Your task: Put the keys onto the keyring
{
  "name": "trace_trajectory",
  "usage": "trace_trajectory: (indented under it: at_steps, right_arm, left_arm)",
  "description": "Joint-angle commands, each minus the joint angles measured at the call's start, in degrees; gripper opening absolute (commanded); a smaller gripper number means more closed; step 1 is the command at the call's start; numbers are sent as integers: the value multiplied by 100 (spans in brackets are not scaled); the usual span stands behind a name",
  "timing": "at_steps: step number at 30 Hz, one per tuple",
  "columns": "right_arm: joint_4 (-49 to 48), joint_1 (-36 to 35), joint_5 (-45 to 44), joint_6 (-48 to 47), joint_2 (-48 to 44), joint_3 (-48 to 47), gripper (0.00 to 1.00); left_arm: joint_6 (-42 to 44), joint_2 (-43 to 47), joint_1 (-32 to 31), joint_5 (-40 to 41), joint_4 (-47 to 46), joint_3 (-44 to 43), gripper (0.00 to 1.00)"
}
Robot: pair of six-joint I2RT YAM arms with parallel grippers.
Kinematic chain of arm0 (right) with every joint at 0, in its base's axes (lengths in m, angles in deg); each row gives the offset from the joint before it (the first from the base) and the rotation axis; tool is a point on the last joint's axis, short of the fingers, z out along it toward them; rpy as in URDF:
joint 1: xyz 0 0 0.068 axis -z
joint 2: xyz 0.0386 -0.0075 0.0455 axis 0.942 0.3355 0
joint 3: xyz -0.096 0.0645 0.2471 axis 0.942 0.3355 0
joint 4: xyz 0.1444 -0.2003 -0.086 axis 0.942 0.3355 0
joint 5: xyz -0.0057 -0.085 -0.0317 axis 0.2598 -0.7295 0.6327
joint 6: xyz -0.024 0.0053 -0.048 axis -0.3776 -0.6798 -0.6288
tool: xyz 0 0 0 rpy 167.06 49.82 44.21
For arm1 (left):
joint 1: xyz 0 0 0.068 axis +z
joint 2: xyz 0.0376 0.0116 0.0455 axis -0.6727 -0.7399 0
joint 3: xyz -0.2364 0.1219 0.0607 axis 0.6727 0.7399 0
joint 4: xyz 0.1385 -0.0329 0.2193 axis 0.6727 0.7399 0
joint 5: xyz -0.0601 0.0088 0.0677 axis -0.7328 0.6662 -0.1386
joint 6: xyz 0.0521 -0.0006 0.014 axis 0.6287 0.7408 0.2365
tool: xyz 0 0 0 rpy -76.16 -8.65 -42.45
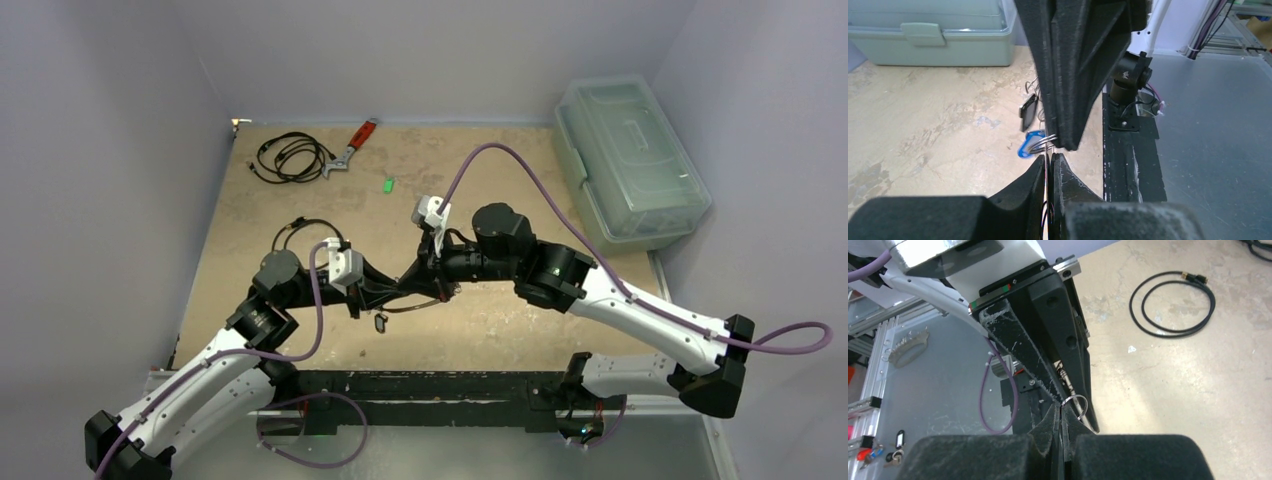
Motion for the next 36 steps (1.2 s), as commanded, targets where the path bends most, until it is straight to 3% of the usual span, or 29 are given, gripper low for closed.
trace_trajectory:
  at_steps: [1, 21, 25, 27, 36]
  right_arm:
    - [171, -31, -68, 443, -43, -393, 0]
    - [780, 54, -451, 898, 347, -717, 0]
    - [987, 122, -188, 927, 502, -975, 0]
    - [1159, 134, -150, 900, 589, -1126, 0]
    - [1747, 304, 196, 879, 809, -1580, 0]
  left_arm:
    - [200, 33, 8, 222, -26, -219, 0]
    - [286, 113, 14, 373, 49, -212, 0]
    - [335, 143, 12, 460, 80, -210, 25]
    - [352, 161, 8, 468, 76, -210, 32]
    - [376, 149, 4, 349, 68, -184, 36]
